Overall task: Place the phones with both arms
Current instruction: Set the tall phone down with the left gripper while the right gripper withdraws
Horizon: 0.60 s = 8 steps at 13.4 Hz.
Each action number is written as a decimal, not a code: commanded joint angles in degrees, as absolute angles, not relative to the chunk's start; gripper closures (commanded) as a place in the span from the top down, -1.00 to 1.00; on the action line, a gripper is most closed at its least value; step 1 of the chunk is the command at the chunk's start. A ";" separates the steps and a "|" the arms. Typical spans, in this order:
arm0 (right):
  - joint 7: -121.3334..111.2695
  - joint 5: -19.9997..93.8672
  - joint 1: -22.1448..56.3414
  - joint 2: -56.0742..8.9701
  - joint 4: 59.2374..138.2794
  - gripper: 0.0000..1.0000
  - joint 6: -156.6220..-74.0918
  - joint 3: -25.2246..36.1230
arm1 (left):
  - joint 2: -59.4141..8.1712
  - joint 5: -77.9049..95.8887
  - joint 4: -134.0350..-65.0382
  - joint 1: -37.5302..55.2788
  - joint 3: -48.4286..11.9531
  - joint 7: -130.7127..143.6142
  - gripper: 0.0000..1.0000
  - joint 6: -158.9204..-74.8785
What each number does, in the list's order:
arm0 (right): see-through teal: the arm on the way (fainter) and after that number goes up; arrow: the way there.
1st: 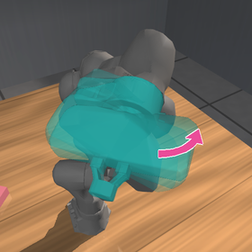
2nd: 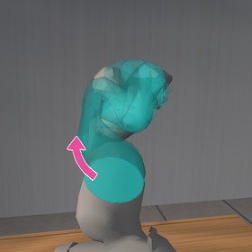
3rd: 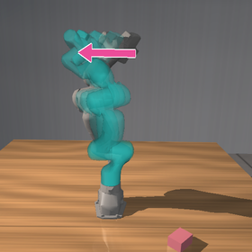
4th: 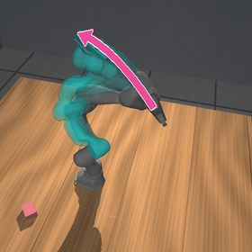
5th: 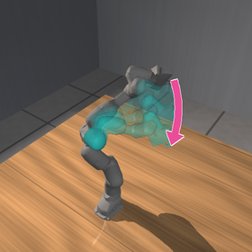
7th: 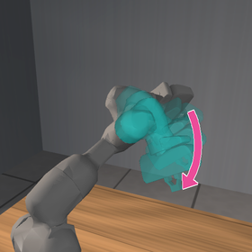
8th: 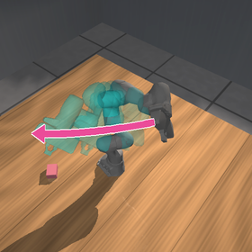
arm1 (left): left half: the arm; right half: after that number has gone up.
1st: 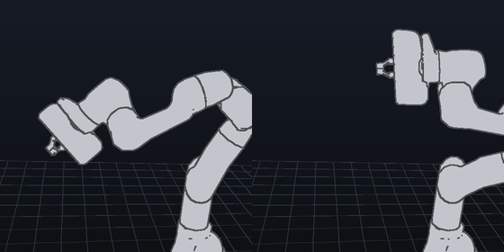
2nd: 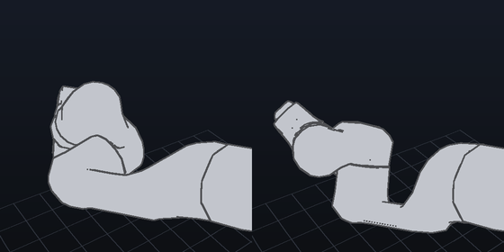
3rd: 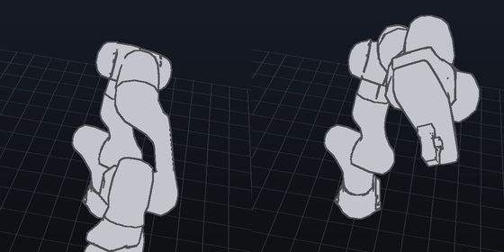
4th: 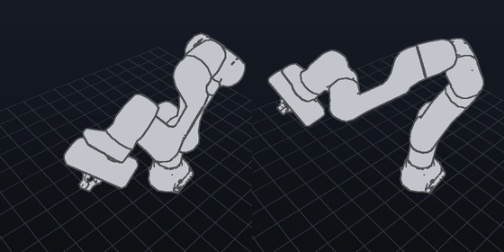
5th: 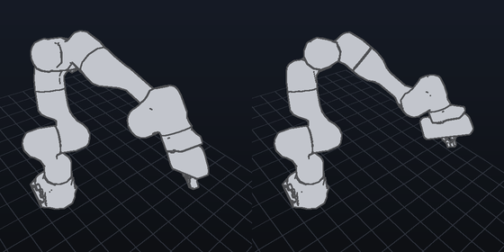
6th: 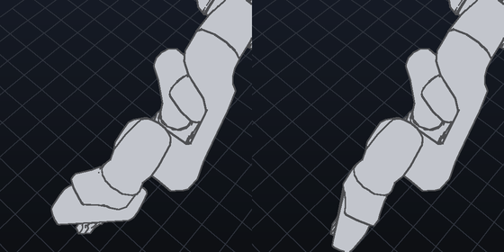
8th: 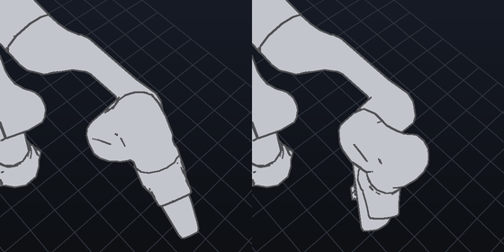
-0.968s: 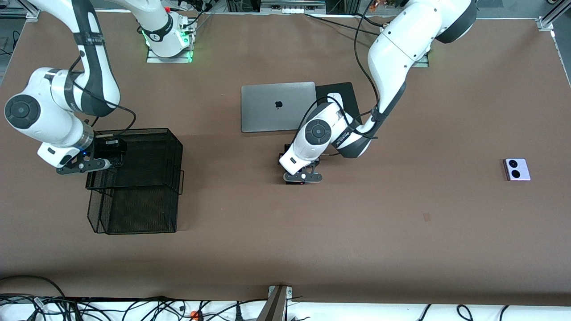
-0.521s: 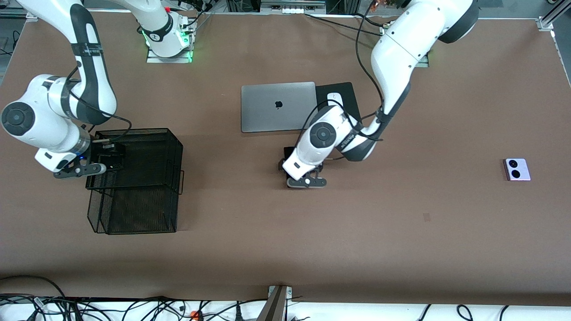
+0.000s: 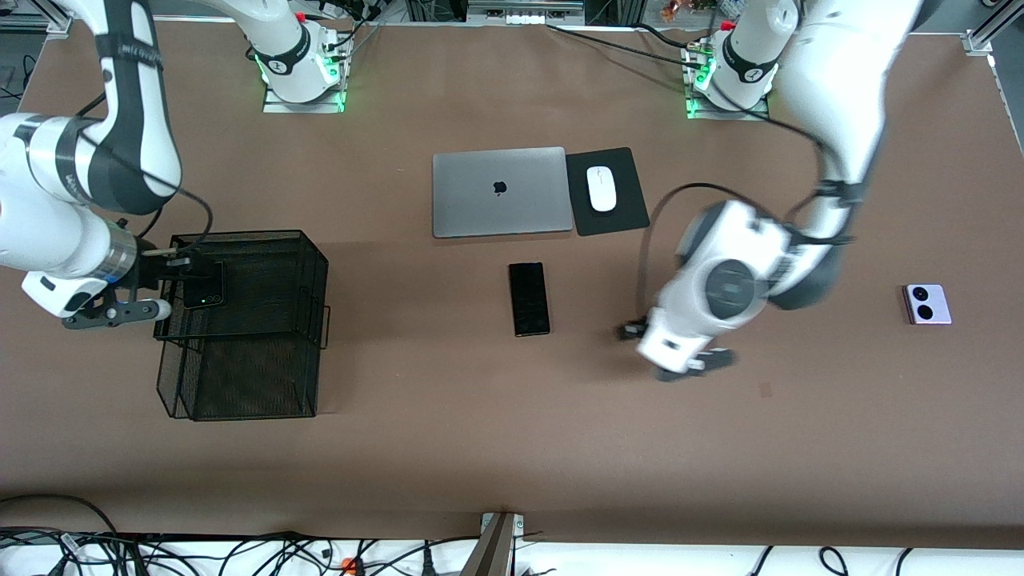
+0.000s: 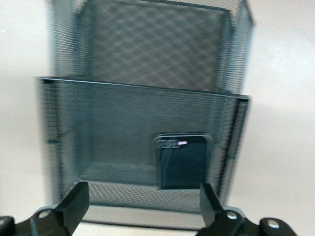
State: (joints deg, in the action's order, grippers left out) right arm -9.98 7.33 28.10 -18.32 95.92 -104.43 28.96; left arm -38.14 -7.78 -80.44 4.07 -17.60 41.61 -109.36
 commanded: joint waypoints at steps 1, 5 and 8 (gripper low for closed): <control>1.88 7.74 28.21 -18.90 89.84 1.00 -98.45 21.30 | -35.07 -9.05 -81.91 -2.88 -18.46 38.00 1.00 -103.65; 23.68 6.77 29.61 -20.90 86.50 1.00 -99.05 8.29 | -33.49 -9.05 -80.60 -11.50 -18.46 28.23 1.00 -97.48; 35.56 6.15 35.04 -25.82 81.75 1.00 -101.32 5.19 | -32.79 -10.19 -79.36 -14.49 -17.58 21.83 1.00 -92.82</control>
